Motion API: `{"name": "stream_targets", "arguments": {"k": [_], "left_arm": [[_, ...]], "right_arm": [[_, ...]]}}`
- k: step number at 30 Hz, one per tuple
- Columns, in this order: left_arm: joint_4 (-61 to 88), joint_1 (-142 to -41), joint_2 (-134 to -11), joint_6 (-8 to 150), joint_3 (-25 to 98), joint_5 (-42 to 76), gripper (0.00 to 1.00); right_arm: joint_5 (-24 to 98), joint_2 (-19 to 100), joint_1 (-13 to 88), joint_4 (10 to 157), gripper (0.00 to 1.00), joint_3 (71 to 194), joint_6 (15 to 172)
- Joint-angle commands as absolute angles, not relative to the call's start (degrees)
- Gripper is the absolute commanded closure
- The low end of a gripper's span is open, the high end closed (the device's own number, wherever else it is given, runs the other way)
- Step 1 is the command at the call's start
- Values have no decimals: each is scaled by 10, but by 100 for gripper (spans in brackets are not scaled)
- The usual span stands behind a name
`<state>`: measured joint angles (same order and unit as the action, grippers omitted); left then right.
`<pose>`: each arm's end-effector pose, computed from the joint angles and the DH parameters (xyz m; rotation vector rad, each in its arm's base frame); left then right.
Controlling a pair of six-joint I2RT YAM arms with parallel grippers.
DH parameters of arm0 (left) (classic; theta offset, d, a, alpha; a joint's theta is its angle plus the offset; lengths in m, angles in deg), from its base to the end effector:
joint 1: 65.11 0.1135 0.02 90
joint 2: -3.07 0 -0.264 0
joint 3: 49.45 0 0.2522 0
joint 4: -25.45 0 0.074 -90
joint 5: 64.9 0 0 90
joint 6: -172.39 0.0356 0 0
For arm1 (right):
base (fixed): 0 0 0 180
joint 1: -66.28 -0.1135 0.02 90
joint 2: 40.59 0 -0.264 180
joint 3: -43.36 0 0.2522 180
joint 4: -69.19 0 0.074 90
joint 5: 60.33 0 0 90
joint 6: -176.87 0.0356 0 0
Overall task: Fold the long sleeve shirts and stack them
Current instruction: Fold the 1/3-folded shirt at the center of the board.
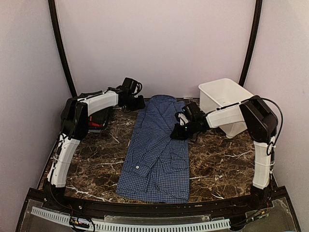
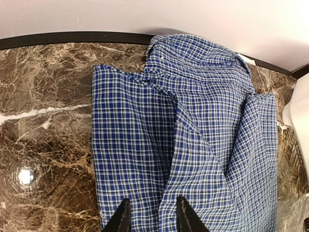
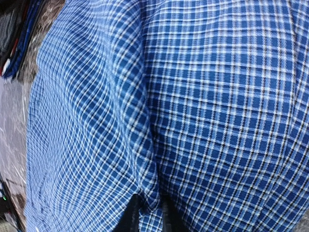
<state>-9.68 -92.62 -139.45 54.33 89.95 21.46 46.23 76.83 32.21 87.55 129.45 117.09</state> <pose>0.5021 -0.2641 0.1926 0.0245 2.3046 -0.5858 0.3480 0.2476 0.1343 -0.2238 2.5676 0.8197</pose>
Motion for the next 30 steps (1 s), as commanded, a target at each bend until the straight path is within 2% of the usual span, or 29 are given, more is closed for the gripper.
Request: {"name": "stream_targets", "arguments": {"k": [1,5,7,12,22,27,29,30], "left_arm": [[-142,-920,-1378,551,912,231,67],[-160,-919,-1339,549,869,221,64],[-161,-919,-1318,552,830,221,61],[-159,-913,-1293,562,762,209,59],[-124,-911,-1319,551,739,168,59],[-118,-911,-1348,542,760,160,65],[-111,-911,-1354,538,761,154,71],[-107,-911,-1355,536,761,155,78]], "right_arm": [[444,730,324,901,78,1313,1159],[424,709,324,921,62,1316,1149],[413,702,322,930,59,1319,1143],[393,690,320,947,58,1324,1135],[340,669,323,966,59,1304,1125],[335,655,325,956,59,1274,1132],[332,651,326,951,59,1265,1133],[331,650,327,948,59,1262,1133]]}}
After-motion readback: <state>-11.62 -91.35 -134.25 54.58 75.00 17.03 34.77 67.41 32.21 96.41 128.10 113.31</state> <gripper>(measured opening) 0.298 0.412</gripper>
